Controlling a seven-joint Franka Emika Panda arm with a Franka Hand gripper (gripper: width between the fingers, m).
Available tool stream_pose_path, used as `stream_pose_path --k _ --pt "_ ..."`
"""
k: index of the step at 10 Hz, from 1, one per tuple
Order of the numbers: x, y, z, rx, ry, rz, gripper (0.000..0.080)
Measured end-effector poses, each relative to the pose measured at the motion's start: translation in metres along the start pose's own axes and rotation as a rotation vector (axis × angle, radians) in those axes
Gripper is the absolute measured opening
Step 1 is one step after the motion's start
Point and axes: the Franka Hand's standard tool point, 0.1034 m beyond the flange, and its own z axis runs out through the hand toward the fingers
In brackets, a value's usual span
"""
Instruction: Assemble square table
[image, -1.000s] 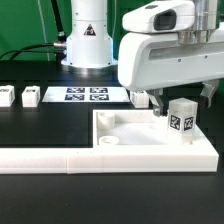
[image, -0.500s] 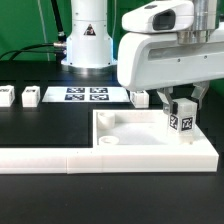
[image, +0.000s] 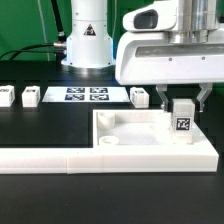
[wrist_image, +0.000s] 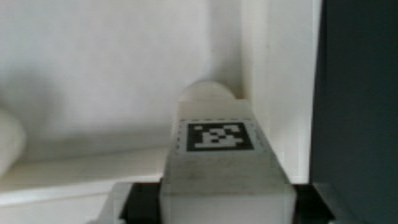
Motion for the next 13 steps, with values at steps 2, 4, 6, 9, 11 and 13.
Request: stream_pose_path --k 2,4,6,9,11,13 --pt "-0.0005 0.0002 -0.0001 0.005 0.001 0.198 0.0291" --pt "-0.0005 0.0004 -0.0001 0.010 -0.002 0.428 0.0291" --pt "0.0000 0.0010 -0.0002 0.018 -0.008 0.603 0.0291" --pt "-0.0012 0.0000 0.0009 0.021 -0.015 0.628 0.0478" --pt "-0.0012 -0.0008 -0.0008 0.013 -0.029 0.537 0.0609" --pt "-0.0017 0.0000 0.0006 0.007 -0.026 0.318 0.0647"
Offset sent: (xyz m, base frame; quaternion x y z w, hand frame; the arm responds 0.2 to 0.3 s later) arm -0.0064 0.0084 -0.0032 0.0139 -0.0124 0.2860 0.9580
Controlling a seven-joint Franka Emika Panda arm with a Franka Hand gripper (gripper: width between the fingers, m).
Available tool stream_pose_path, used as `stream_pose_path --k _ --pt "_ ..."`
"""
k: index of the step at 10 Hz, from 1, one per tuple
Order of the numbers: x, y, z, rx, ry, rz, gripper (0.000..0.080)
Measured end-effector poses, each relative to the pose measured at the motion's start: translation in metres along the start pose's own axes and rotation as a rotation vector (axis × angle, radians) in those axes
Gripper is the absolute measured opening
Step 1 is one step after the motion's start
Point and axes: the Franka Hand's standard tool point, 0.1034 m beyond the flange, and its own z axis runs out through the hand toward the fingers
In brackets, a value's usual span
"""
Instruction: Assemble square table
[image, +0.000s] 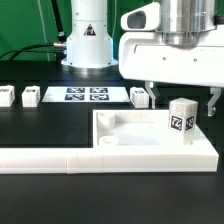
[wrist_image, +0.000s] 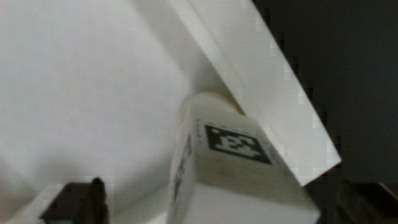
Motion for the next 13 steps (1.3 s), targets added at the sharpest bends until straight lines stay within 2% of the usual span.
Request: stream_pose_path --k 5,9,13 --pt "-0.0038 -0.0041 0.0006 -0.007 0.002 -0.362 0.0648" --pt "-0.0026 -0.0062 -0.0011 -0.042 0.013 -0.715 0.0648" --pt "-0.0002 -0.0034 -0.0013 -0.048 0.010 -0.916 0.0648"
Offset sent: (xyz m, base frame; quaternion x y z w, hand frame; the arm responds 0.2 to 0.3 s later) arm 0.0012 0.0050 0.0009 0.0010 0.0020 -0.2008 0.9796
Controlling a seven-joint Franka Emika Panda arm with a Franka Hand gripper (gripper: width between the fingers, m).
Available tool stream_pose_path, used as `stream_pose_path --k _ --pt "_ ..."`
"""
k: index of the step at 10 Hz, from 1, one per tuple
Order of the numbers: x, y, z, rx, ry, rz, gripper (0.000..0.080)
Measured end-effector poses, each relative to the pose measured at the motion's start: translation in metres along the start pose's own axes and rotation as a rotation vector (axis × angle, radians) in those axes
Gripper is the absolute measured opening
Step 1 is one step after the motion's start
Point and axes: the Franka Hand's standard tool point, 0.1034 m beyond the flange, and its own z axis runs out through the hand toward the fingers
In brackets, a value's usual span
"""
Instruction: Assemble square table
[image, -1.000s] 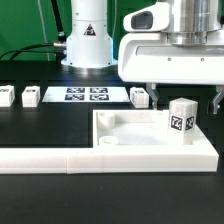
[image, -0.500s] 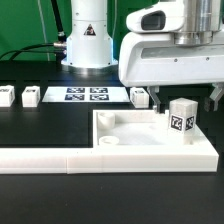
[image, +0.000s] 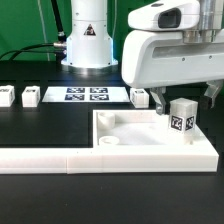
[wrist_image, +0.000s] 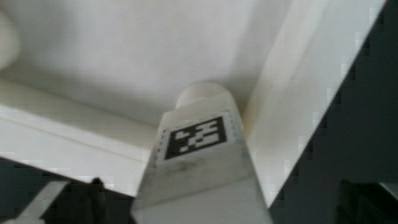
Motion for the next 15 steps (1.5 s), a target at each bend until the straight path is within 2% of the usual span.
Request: stream_pose_path --k 1,2,3,4,7,8,15 --pt "0.0000 0.0001 0.0000 0.000 0.000 -0.028 0.0527" --pt "0.0000 0.0001 0.0000 0.000 0.000 -0.029 0.0527" --pt "0.0000 0.0002 0.0000 0.000 0.000 -0.029 0.0389" --pt "0.0001 0.0002 0.0000 0.001 0.001 -0.020 0.0288" --pt "-0.0001 0.0008 0.0000 0.006 0.002 0.029 0.0289" --pt "-0.0001 0.0019 0.0002 0.019 0.008 0.157 0.0289" --pt "0.0000 0.0043 0.0005 0.041 0.021 0.772 0.0291"
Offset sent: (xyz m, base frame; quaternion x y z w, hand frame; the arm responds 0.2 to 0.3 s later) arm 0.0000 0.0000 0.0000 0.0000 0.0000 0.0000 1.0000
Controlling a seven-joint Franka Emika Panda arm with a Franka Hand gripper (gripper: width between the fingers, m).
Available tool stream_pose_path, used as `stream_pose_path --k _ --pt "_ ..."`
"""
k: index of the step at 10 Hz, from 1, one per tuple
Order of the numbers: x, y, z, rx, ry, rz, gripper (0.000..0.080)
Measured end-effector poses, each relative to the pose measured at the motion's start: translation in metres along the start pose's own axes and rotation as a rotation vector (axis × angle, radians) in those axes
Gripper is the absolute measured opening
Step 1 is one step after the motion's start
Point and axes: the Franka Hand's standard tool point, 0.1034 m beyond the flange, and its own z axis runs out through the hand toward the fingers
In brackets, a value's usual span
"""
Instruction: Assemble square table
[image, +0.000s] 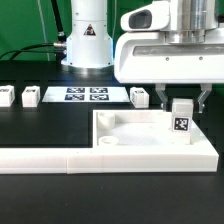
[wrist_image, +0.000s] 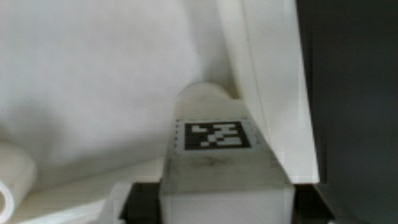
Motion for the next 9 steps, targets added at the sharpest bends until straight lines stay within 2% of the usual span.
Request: stream_pose_path --k 4,8,9 --pt "0.002 0.007 0.000 -0.018 0.007 0.185 0.0300" --pt "0.004 0.012 0.000 -0.030 0.009 0.240 0.0304" --pt "0.003 0.011 -0.001 -0.029 0.008 0.228 0.0374"
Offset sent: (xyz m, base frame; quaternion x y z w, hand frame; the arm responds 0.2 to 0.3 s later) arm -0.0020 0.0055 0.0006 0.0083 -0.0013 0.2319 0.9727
